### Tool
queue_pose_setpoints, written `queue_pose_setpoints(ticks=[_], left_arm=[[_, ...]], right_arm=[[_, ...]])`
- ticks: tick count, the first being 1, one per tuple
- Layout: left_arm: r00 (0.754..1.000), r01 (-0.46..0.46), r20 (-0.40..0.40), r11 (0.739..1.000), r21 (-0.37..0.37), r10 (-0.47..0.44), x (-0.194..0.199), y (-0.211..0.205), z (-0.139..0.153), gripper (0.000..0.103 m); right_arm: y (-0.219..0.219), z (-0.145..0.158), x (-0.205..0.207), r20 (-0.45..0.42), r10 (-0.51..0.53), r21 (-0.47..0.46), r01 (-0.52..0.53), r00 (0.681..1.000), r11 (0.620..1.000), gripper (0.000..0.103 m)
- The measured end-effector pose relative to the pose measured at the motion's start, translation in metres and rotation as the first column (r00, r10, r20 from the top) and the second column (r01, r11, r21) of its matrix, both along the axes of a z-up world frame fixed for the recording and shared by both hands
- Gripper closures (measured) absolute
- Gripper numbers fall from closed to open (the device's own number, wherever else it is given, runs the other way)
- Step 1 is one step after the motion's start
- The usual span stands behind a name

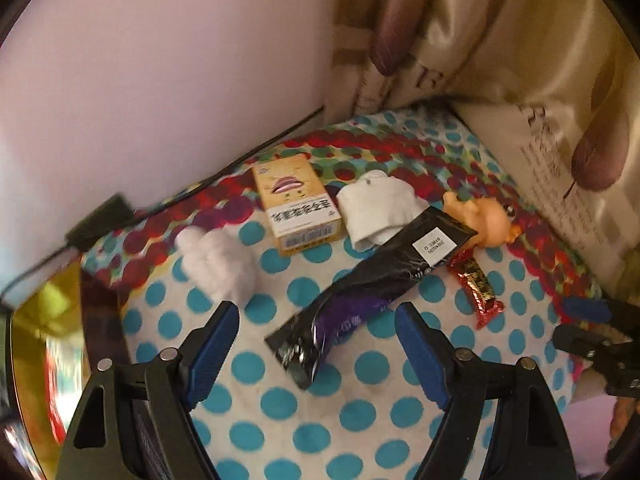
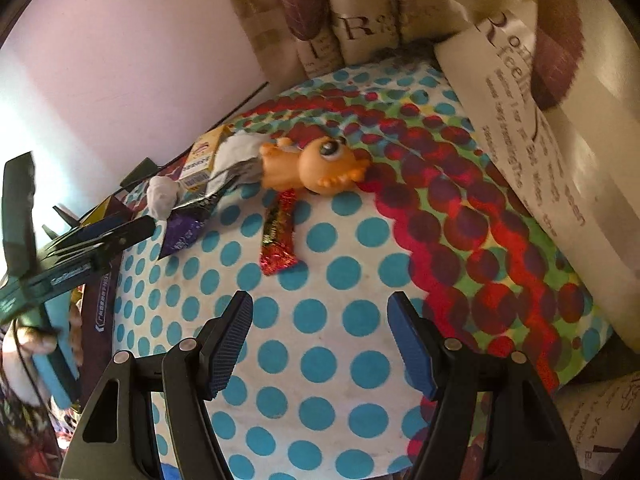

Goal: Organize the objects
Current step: 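Move both grippers back toward the remaining items on the cloth, then grasp the black-purple snack bag with the left gripper while the right gripper grasps the red candy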

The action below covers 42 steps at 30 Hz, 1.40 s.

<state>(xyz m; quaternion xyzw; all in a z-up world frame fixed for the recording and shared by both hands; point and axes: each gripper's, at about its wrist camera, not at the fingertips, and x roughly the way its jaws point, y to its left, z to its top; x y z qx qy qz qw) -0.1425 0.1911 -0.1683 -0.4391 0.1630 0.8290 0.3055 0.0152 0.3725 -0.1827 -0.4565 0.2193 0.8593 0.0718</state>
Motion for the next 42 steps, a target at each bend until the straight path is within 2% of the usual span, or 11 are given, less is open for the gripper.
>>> queue_pose_setpoints(ticks=[5, 13, 18, 19, 20, 22, 28, 35, 42], left_arm=[[0.997, 0.082, -0.005, 0.996, -0.043, -0.082, -0.013, 0.022, -0.012, 0.021], [0.988, 0.153, 0.002, 0.988, -0.030, -0.153, -0.017, 0.034, -0.025, 0.020], [0.991, 0.120, 0.053, 0.993, 0.016, -0.121, -0.019, 0.033, -0.033, 0.021], [0.991, 0.116, 0.059, 0.993, 0.013, -0.117, -0.017, 0.033, -0.036, 0.023], [0.990, 0.118, 0.072, 0.993, -0.003, -0.118, -0.013, 0.035, -0.041, 0.037], [0.993, 0.113, 0.049, 0.993, -0.030, -0.112, -0.005, 0.035, -0.045, 0.040], [0.999, 0.032, 0.044, 1.000, -0.001, -0.032, 0.011, 0.025, -0.045, 0.048], [0.994, -0.108, 0.012, 0.994, 0.029, 0.108, 0.044, 0.002, -0.046, 0.049], [0.993, -0.113, 0.025, 0.993, 0.024, 0.112, 0.062, -0.004, -0.047, 0.048]], right_arm=[[0.004, 0.001, -0.001, -0.002, -0.013, 0.007, 0.013, 1.000, 1.000, 0.035], [0.005, 0.002, 0.000, 0.011, -0.018, 0.002, 0.018, 1.000, 1.000, 0.033], [0.006, 0.001, 0.001, 0.021, -0.014, 0.005, 0.014, 1.000, 1.000, 0.033], [0.006, 0.001, 0.001, 0.021, -0.014, 0.003, 0.014, 1.000, 1.000, 0.033], [0.005, 0.001, 0.001, 0.021, -0.012, 0.005, 0.012, 1.000, 1.000, 0.033], [0.004, 0.001, -0.001, 0.020, -0.007, 0.011, 0.006, 1.000, 1.000, 0.033], [-0.002, 0.000, -0.012, 0.011, 0.023, 0.036, -0.023, 1.000, 0.999, 0.033], [-0.006, -0.010, -0.032, 0.014, 0.041, 0.032, -0.041, 0.999, 0.999, 0.033], [-0.010, -0.017, -0.058, 0.003, 0.076, 0.048, -0.076, 0.997, 0.996, 0.036]])
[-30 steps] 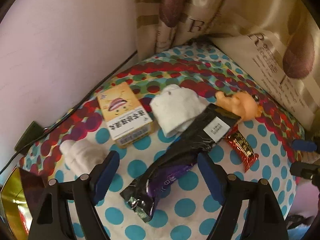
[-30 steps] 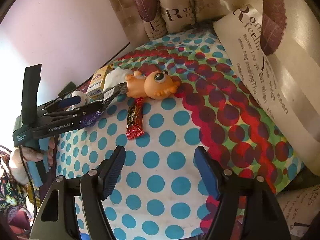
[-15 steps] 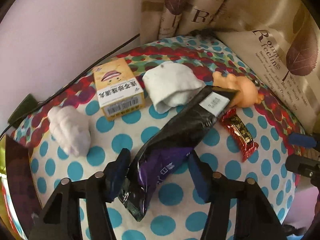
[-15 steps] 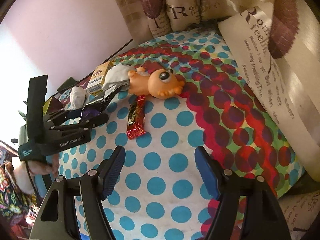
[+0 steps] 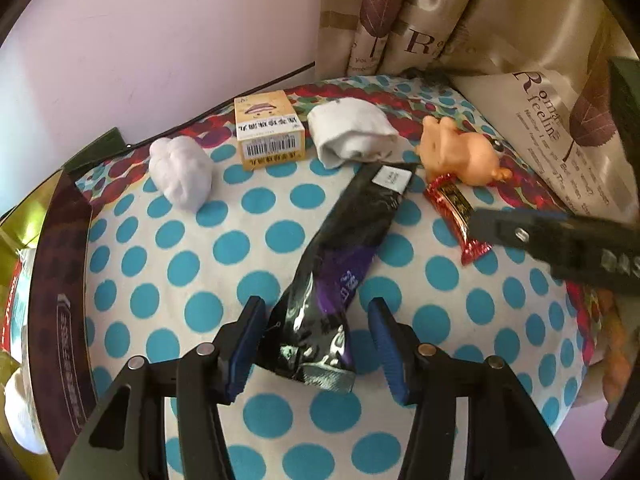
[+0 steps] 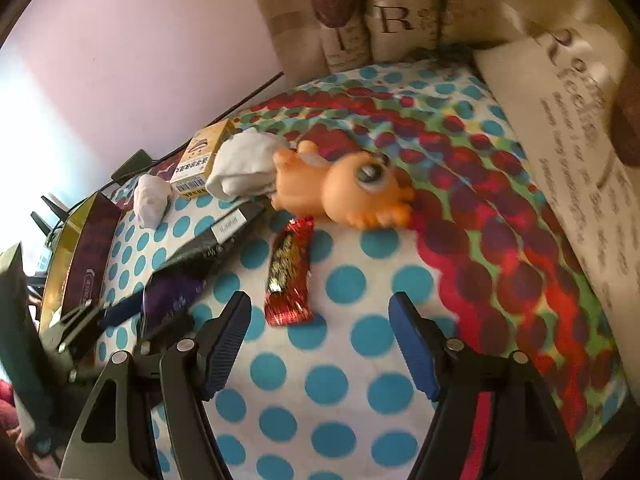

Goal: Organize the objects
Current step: 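Grasp the black-purple snack bag with the left gripper while the right gripper grasps the red candy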

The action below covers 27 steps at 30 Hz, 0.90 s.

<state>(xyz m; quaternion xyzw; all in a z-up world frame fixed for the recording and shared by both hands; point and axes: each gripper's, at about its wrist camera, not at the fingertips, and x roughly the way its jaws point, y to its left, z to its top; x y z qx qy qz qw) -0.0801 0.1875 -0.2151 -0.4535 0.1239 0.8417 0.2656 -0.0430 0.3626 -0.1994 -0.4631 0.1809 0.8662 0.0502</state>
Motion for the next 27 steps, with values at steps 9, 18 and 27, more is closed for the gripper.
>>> queue_pose_setpoints(ticks=[9, 18, 27], left_arm=[[1.000, -0.012, 0.028, 0.996, 0.091, 0.009, -0.011, -0.014, 0.016, 0.044], [0.998, 0.058, 0.020, 0.998, 0.003, -0.058, -0.027, 0.009, 0.006, 0.040], [0.999, 0.038, 0.023, 0.999, -0.023, -0.037, -0.040, 0.024, -0.001, 0.038]], right_arm=[[-0.015, -0.003, -0.022, -0.008, 0.071, 0.049, -0.070, 0.997, 0.996, 0.052], [-0.021, -0.007, -0.025, -0.014, 0.115, 0.134, -0.112, 0.993, 0.985, 0.074], [-0.016, -0.007, -0.013, -0.057, 0.118, 0.176, -0.106, 0.991, 0.979, 0.078]])
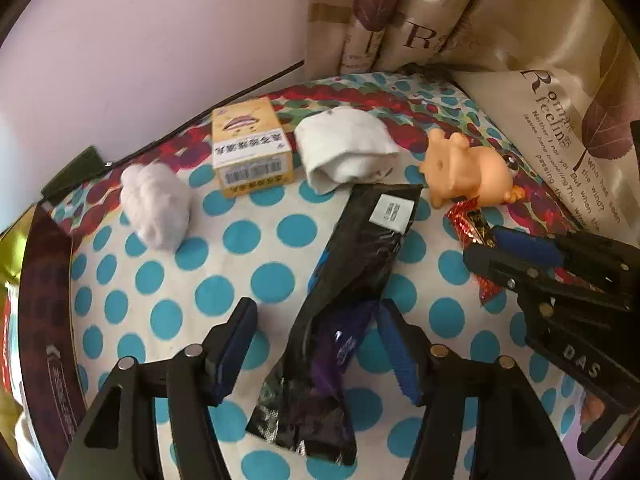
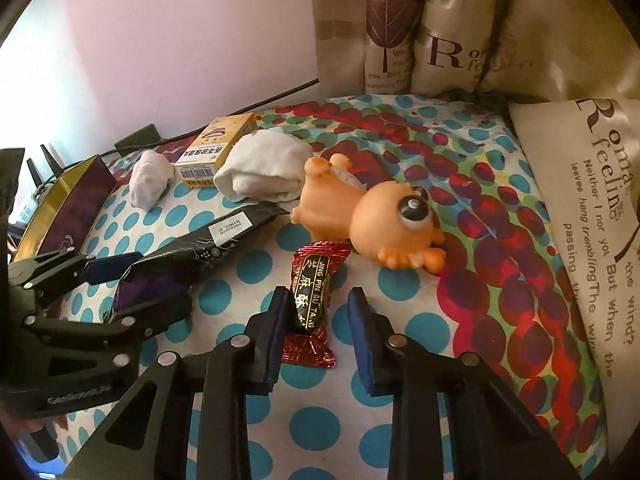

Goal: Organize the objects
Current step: 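Grasp the black-purple snack bag with the left gripper while the right gripper grasps the red candy, then lift the snack bag and red candy and carry both toward the gold tray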

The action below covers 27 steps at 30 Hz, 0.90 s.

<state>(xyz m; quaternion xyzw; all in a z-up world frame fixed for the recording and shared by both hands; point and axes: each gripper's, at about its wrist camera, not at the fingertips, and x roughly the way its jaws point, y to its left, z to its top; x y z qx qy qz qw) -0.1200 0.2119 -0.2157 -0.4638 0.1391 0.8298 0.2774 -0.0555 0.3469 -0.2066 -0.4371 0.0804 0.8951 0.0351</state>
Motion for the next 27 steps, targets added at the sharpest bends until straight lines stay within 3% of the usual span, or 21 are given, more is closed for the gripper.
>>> queue_pose_setpoints(ticks=[9, 10, 12, 14, 27], left_arm=[[1.000, -0.015, 0.002, 1.000, 0.000, 0.015, -0.002, 0.004, 0.000, 0.038], [1.000, -0.013, 0.006, 1.000, 0.000, 0.013, -0.001, 0.004, 0.001, 0.041], [1.000, 0.007, -0.015, 1.000, 0.011, -0.007, 0.007, 0.004, 0.002, 0.058], [0.999, 0.040, -0.036, 0.999, 0.012, -0.039, 0.016, 0.006, 0.003, 0.068], [0.998, -0.005, -0.058, 0.998, 0.058, 0.008, 0.029, -0.008, 0.004, 0.071]], right_arm=[[-0.002, -0.003, 0.006, 0.007, 0.019, 0.012, -0.019, 1.000, 1.000, 0.079], [-0.002, -0.003, 0.006, 0.007, 0.019, 0.014, -0.019, 1.000, 1.000, 0.079], [-0.002, -0.003, 0.006, 0.008, 0.018, 0.014, -0.018, 1.000, 1.000, 0.079], [-0.003, -0.003, 0.006, 0.011, 0.018, 0.021, -0.018, 1.000, 1.000, 0.079], [-0.002, -0.001, 0.009, 0.003, 0.001, 0.017, -0.001, 1.000, 1.000, 0.082]])
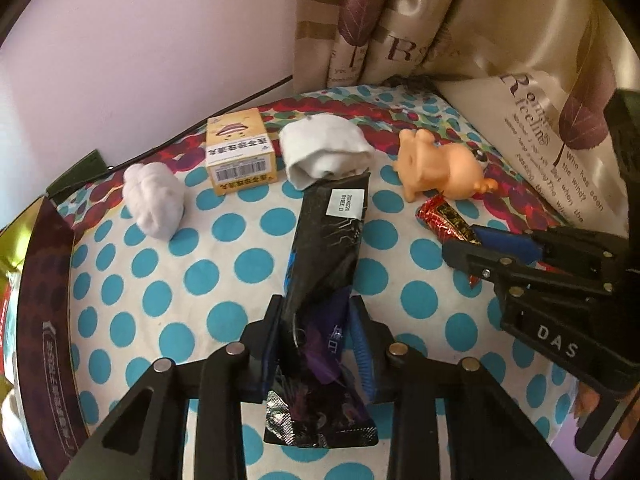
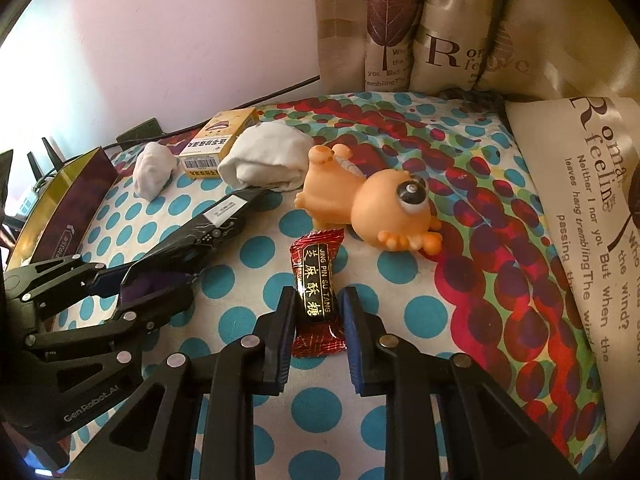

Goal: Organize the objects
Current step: 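Lift the snack bag and red candy and carry both toward the gold tray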

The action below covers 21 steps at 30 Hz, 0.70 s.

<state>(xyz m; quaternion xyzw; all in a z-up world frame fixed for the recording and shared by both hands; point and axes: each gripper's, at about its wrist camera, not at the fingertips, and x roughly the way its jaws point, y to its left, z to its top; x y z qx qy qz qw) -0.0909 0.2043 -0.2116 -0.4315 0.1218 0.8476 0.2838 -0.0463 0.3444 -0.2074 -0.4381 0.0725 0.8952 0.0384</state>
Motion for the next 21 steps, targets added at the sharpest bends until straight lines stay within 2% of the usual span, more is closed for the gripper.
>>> queue_pose_setpoints(ticks=[6, 10, 13, 16, 21], left_arm=[[0.999, -0.047, -0.018, 0.997, 0.055, 0.048, 0.008, -0.016, 0.013, 0.072], [0.998, -0.051, -0.025, 0.997, 0.054, 0.052, 0.010, -0.018, 0.015, 0.072], [0.998, -0.062, -0.016, 0.997, 0.055, 0.063, 0.011, -0.020, 0.014, 0.072], [0.997, -0.071, -0.014, 0.995, 0.064, 0.072, 0.012, -0.023, 0.016, 0.072], [0.996, -0.086, -0.018, 0.993, 0.081, 0.088, 0.015, -0.027, 0.020, 0.072]], right_arm=[[-0.001, 0.000, 0.002, -0.020, -0.007, -0.008, 0.007, 1.000, 1.000, 0.082], [0.001, 0.012, 0.006, -0.089, -0.011, -0.054, 0.006, 0.996, 0.999, 0.085], [-0.004, 0.010, 0.001, -0.089, 0.022, -0.023, -0.024, 0.996, 0.999, 0.087], [-0.002, 0.010, 0.000, -0.091, 0.003, -0.037, -0.006, 0.996, 0.999, 0.087], [-0.004, 0.006, 0.001, -0.081, 0.007, -0.052, -0.011, 0.997, 0.999, 0.077]])
